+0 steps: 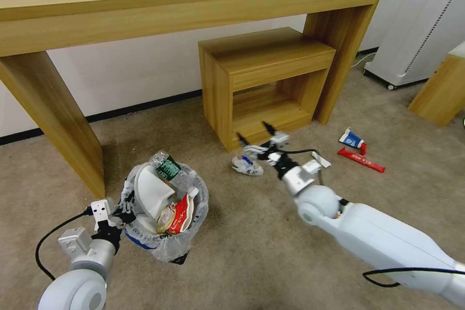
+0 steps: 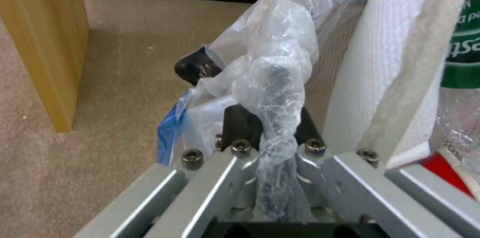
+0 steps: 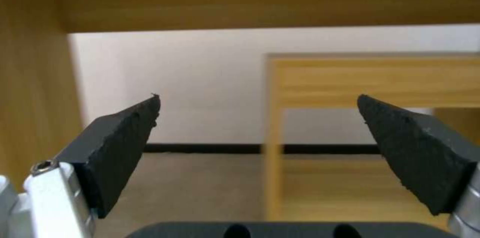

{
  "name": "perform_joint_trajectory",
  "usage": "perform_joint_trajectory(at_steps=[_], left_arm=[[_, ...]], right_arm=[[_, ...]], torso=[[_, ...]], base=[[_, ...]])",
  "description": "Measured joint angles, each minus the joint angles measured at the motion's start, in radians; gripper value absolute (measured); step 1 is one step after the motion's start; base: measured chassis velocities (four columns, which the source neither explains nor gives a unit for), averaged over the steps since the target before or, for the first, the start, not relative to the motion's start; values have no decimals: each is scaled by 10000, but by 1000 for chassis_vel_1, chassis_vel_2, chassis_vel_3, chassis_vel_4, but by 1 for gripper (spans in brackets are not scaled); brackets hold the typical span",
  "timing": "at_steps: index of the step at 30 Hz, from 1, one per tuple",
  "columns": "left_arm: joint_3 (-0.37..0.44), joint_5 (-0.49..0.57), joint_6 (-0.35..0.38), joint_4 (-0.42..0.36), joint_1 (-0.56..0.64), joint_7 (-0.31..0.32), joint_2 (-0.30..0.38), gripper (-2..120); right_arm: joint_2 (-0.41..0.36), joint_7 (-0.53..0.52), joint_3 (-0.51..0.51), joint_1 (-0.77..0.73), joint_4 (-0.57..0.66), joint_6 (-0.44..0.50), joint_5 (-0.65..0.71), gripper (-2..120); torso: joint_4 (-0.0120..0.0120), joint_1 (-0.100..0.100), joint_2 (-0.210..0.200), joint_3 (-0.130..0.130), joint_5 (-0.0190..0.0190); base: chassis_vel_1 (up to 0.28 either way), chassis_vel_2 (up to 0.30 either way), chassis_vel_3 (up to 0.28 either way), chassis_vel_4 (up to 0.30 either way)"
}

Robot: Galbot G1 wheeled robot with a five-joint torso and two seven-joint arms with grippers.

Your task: Pick up the trash bin and place the garbage on the floor into it.

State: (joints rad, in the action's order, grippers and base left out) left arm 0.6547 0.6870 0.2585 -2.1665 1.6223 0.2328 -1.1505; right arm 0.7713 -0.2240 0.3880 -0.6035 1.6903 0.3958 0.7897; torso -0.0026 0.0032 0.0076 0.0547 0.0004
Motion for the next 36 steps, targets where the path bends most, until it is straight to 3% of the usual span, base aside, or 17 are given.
perform_joint_trajectory(at_steps=[2, 4, 5, 9, 16, 36], left_arm=[[-13, 0, 0, 3, -9, -1, 12, 3], [-55, 4, 0, 29, -46, -10, 47, 3], [-55, 4, 0, 29, -46, -10, 47, 3], [-71, -15, -14, 31, -27, -50, 31, 3], [140, -321, -131, -258, 404, -169, -301, 3], [221, -434, -201, -339, 562, -213, -485, 3]], right_arm=[[-79, -52, -307, -216, 10, 0, -57, 100], [-414, -149, -1524, -1237, -42, 43, -304, 100], [-414, -149, -1524, -1237, -42, 43, -304, 100], [-739, -331, -3154, -2994, 9, 42, -13, 100], [-520, -288, -3421, -3291, -189, 196, -291, 100], [-262, -163, -3412, -3353, -453, 458, -876, 99]], torso=[[1, 0, 0, -1, -2], [3, 0, 0, 0, -1], [3, 0, 0, 0, -1], [-4, 0, 1, -1, -5], [7, 0, 1, -1, -1], [1, 0, 1, 0, -4]], base=[[0, 0, 0, 0], [0, 0, 0, 0], [0, 0, 0, 0], [0, 0, 0, 0], [0, 0, 0, 0], [0, 0, 0, 0]])
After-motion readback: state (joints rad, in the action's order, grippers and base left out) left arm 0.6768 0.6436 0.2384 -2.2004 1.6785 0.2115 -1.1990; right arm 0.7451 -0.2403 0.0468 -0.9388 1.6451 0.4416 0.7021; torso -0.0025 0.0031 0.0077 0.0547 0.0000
